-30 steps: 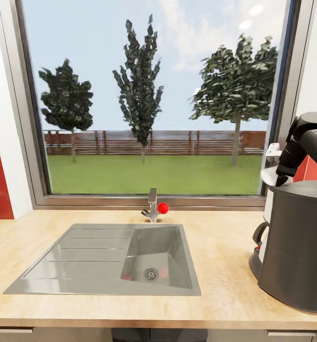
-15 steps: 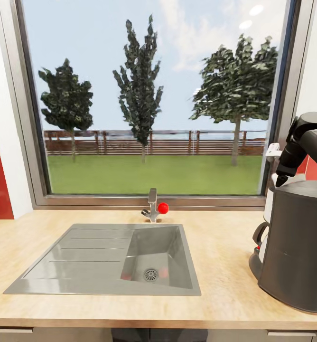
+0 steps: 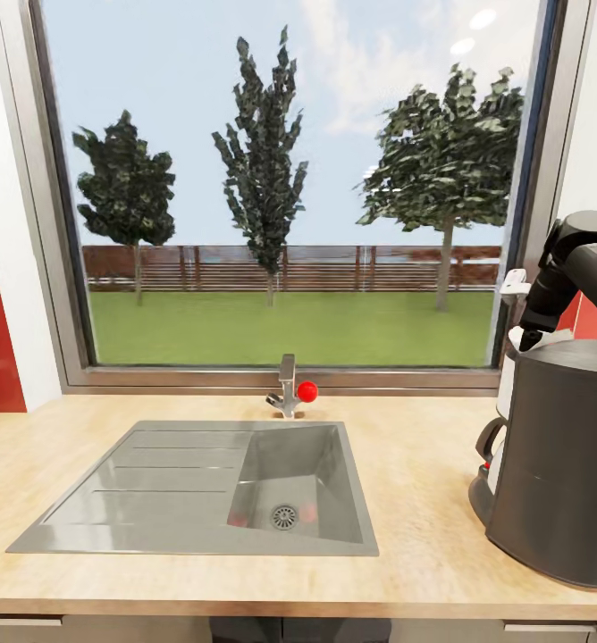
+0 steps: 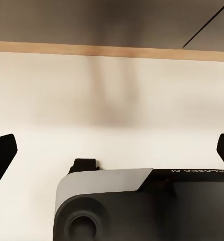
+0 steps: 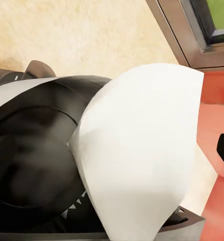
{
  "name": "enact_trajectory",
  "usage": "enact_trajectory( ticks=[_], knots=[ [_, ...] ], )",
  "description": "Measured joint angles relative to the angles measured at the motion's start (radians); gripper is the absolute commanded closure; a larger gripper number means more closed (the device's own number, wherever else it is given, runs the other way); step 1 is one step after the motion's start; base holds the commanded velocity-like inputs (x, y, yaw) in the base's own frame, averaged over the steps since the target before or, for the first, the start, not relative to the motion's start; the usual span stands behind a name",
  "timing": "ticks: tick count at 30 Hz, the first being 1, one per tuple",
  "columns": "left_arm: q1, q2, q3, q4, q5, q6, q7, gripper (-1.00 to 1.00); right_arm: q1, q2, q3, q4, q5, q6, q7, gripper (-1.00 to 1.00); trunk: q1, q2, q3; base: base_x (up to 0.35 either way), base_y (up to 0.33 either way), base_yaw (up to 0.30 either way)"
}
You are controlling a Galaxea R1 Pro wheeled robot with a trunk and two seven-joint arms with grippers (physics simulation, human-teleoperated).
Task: Set up a coffee station on the kitchen countertop: keep the coffee maker on the countertop, move the bottle of coffee from the kitchen shelf to the counter next to the coffee maker, place a paper coffee filter on top of the coffee maker, put the saucer next to the coffee maker with the coffee cup on the saucer, and place the electric kettle next to the coffee maker.
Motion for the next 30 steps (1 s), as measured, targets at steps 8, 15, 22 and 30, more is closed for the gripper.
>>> enact_trajectory(
  ticks=[8, 15, 22, 30],
  knots=[
    [0.000, 0.000, 0.000, 0.000, 0.000, 0.000, 0.000, -1.00, 0.000, 0.000, -0.001, 0.000, 0.000, 0.000, 0.000, -1.00, 0.000, 0.000, 0.000, 0.000, 0.000, 0.000],
    [0.000, 0.000, 0.000, 0.000, 0.000, 0.000, 0.000, -1.00, 0.000, 0.000, -0.009, 0.000, 0.000, 0.000, 0.000, -1.00, 0.000, 0.000, 0.000, 0.000, 0.000, 0.000],
    [0.000, 0.000, 0.000, 0.000, 0.000, 0.000, 0.000, -1.00, 0.000, 0.000, -0.010, 0.000, 0.000, 0.000, 0.000, -1.00, -0.008, 0.014, 0.006, 0.000, 0.000, 0.000],
    [0.000, 0.000, -0.001, 0.000, 0.000, 0.000, 0.000, -1.00, 0.000, 0.000, -0.011, -0.001, 0.000, 0.000, 0.000, -1.00, -0.038, 0.070, 0.031, 0.000, 0.000, 0.000]
  ],
)
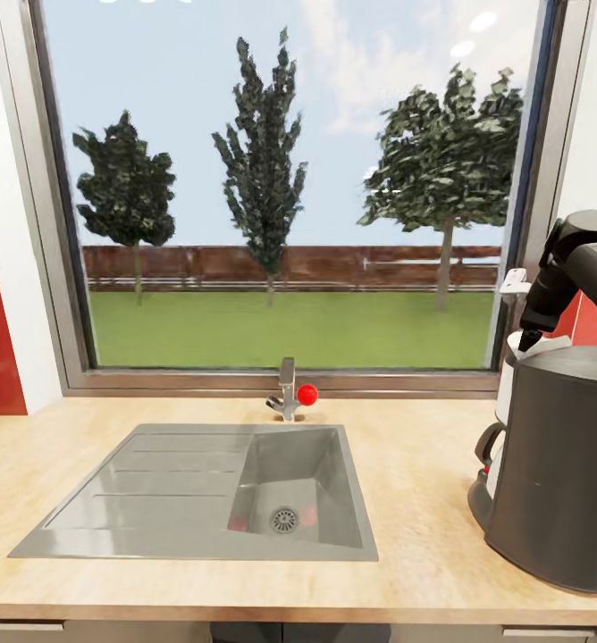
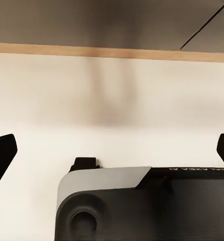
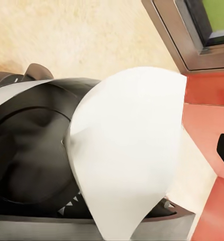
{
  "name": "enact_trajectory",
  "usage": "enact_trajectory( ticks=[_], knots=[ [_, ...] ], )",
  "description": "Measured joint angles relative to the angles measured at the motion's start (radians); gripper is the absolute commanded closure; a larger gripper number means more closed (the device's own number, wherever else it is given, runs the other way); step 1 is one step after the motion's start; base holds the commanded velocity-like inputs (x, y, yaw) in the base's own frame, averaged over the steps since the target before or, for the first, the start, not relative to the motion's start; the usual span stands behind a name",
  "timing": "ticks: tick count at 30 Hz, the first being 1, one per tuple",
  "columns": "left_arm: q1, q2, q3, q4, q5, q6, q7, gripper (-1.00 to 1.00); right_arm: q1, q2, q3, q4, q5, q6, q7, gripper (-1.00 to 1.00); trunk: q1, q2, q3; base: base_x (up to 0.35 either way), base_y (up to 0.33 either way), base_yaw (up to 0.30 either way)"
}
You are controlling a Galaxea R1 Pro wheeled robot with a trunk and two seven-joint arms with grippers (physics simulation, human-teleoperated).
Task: Set up a coffee station on the kitchen countertop: keep the coffee maker on the countertop, move the bottle of coffee from the kitchen shelf to the counter next to the coffee maker, place a paper coffee filter on top of the coffee maker, put the saucer next to the coffee maker with the coffee cup on the saucer, and place the electric kettle next to the coffee maker.
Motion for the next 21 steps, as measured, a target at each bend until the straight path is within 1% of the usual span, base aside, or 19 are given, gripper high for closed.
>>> enact_trajectory(
  ticks=[14, 15, 17, 18, 21],
  knots=[
    [0.000, 0.000, 0.000, 0.000, 0.000, 0.000, 0.000, -1.00, 0.000, -0.001, -0.004, -0.007, -0.002, 0.007, 0.000, -1.00, -0.054, 0.098, 0.044, 0.000, 0.000, 0.000],
    [0.000, 0.000, 0.000, 0.000, 0.000, 0.000, 0.000, -1.00, 0.000, -0.002, -0.026, -0.008, -0.003, 0.009, 0.000, -1.00, -0.058, 0.105, 0.047, 0.000, 0.000, 0.000],
    [0.000, 0.000, 0.000, 0.000, 0.000, 0.000, 0.000, -1.00, 0.000, -0.002, -0.057, -0.008, -0.003, 0.010, 0.000, -1.00, -0.065, 0.119, 0.053, 0.000, 0.000, 0.000],
    [0.000, 0.000, 0.000, 0.000, 0.000, 0.000, 0.000, -1.00, 0.000, -0.002, -0.096, -0.009, -0.003, 0.010, 0.000, -1.00, -0.069, 0.126, 0.057, 0.000, 0.000, 0.000],
    [0.000, 0.000, 0.000, 0.000, 0.000, 0.000, 0.000, -1.00, -0.001, -0.003, -0.165, -0.009, -0.004, 0.010, 0.000, -1.00, -0.081, 0.147, 0.066, 0.000, 0.000, 0.000]
  ],
)
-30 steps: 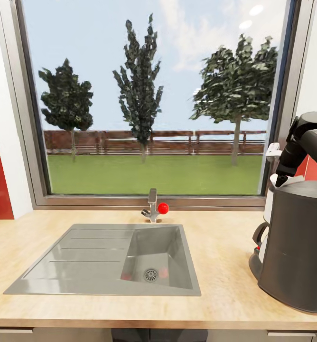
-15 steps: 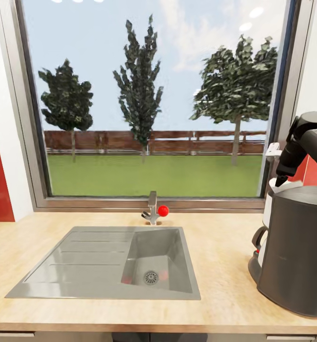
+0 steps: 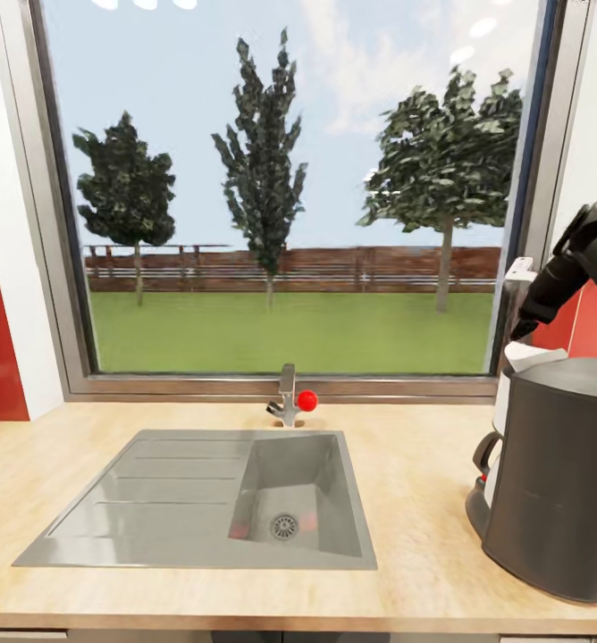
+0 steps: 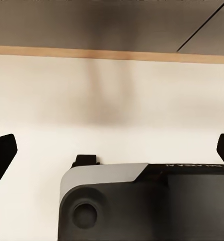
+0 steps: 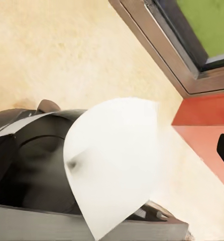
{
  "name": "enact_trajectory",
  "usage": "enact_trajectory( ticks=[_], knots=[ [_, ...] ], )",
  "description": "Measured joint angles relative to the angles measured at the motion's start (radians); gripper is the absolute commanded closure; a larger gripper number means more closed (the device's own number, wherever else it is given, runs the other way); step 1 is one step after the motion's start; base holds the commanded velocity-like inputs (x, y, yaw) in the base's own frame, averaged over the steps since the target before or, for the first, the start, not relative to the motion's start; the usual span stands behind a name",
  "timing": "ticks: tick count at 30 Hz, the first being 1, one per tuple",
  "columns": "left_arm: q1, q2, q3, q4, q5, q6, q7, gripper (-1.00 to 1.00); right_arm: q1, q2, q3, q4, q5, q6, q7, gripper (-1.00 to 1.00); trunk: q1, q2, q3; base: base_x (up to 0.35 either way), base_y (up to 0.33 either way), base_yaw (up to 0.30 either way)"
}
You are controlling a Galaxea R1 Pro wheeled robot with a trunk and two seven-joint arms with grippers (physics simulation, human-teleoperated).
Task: Set up a coffee station on the kitchen countertop: keep the coffee maker on the countertop, move the bottle of coffee from the kitchen shelf to the counter next to the coffee maker, place a paper coffee filter on top of the coffee maker, put the saucer next to the coffee maker with the coffee cup on the saucer, and place the electric kettle next to the coffee maker.
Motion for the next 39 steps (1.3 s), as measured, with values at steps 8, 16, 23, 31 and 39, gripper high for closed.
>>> enact_trajectory(
  ticks=[8, 16, 23, 31, 39],
  knots=[
    [0.000, 0.000, 0.000, 0.000, 0.000, 0.000, 0.000, -1.00, -0.008, -0.005, -0.184, 0.000, -0.002, 0.001, -0.001, -1.00, -0.031, 0.056, 0.025, 0.000, 0.000, 0.000],
    [0.000, 0.000, 0.000, 0.000, 0.000, 0.000, 0.000, -1.00, -0.012, -0.015, -0.489, -0.002, -0.007, 0.003, 0.000, -1.00, -0.061, 0.112, 0.050, 0.000, 0.000, 0.000],
    [0.000, 0.000, 0.000, 0.000, 0.001, 0.000, 0.000, -1.00, -0.012, -0.057, -0.570, -0.002, -0.028, 0.005, -0.001, -1.00, -0.084, 0.153, 0.067, 0.000, 0.000, 0.000],
    [-0.001, 0.000, 0.000, 0.000, 0.000, 0.000, 0.000, -1.00, -0.012, -0.068, -0.583, -0.002, -0.031, 0.006, 0.004, -1.00, -0.084, 0.153, 0.067, -0.037, 0.000, 0.000],
    [-0.001, 0.000, 0.000, 0.000, 0.000, 0.000, 0.000, -1.00, -0.012, -0.070, -0.583, -0.002, -0.031, 0.004, 0.008, -1.00, -0.084, 0.153, 0.069, -0.183, 0.000, -0.078]
  ],
)
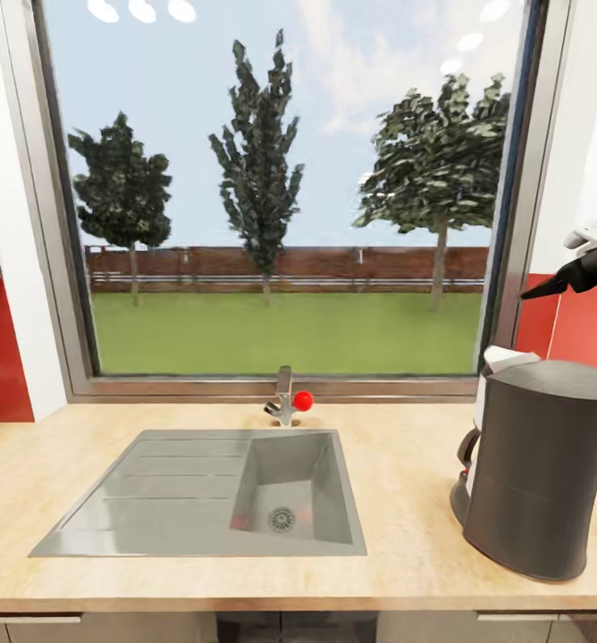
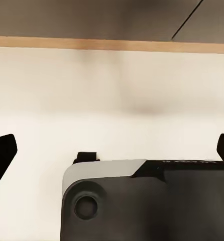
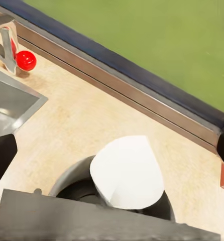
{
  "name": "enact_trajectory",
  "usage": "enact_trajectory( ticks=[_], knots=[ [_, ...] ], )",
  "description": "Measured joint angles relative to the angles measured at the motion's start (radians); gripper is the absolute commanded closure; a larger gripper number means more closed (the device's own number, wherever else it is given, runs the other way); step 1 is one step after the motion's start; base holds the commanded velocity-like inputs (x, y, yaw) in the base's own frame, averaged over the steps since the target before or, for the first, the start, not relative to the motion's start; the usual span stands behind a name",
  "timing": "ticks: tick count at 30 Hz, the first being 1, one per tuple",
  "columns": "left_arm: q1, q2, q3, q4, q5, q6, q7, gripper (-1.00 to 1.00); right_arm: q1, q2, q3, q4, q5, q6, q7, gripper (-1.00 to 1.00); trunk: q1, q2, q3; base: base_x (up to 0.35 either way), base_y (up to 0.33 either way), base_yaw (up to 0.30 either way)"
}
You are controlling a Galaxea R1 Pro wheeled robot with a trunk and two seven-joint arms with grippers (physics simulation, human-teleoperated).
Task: Set up a coffee station on the kitchen countertop: keep the coffee maker on the countertop, move the bottle of coffee from the kitchen shelf to the counter next to the coffee maker, place a paper coffee filter on top of the coffee maker, put the saucer next to the coffee maker with the coffee cup on the saucer, and place the electric kettle next to the coffee maker.
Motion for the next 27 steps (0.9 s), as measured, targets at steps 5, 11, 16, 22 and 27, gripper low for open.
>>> enact_trajectory(
  ticks=[5, 11, 16, 22, 27],
  knots=[
    [0.000, 0.000, 0.000, 0.000, 0.000, 0.000, 0.000, -1.00, 0.000, 0.000, 0.000, 0.000, 0.000, 0.000, -0.001, -1.00, 0.000, 0.000, 0.001, -0.095, -0.083, -0.078],
    [0.000, 0.000, -0.001, 0.000, 0.000, 0.000, 0.000, -1.00, 0.000, 0.000, 0.001, 0.000, 0.001, 0.000, 0.000, -1.00, 0.000, 0.000, 0.002, -0.154, -0.159, -0.013],
    [0.000, 0.000, -0.001, 0.000, 0.000, 0.000, 0.000, -1.00, 0.000, 0.000, 0.002, 0.000, 0.001, 0.000, 0.000, -1.00, 0.000, 0.000, 0.002, -0.051, -0.054, -0.003],
    [0.000, 0.000, -0.001, 0.000, 0.000, 0.000, 0.000, -1.00, 0.000, 0.000, 0.003, 0.000, 0.002, 0.000, 0.000, -1.00, 0.000, 0.000, 0.002, -0.002, -0.185, 0.000],
    [0.000, 0.000, -0.001, 0.000, 0.000, 0.000, 0.000, -1.00, 0.000, 0.000, 0.003, 0.000, 0.002, 0.000, -0.001, -1.00, 0.000, 0.000, 0.002, 0.000, -0.113, 0.000]
  ],
)
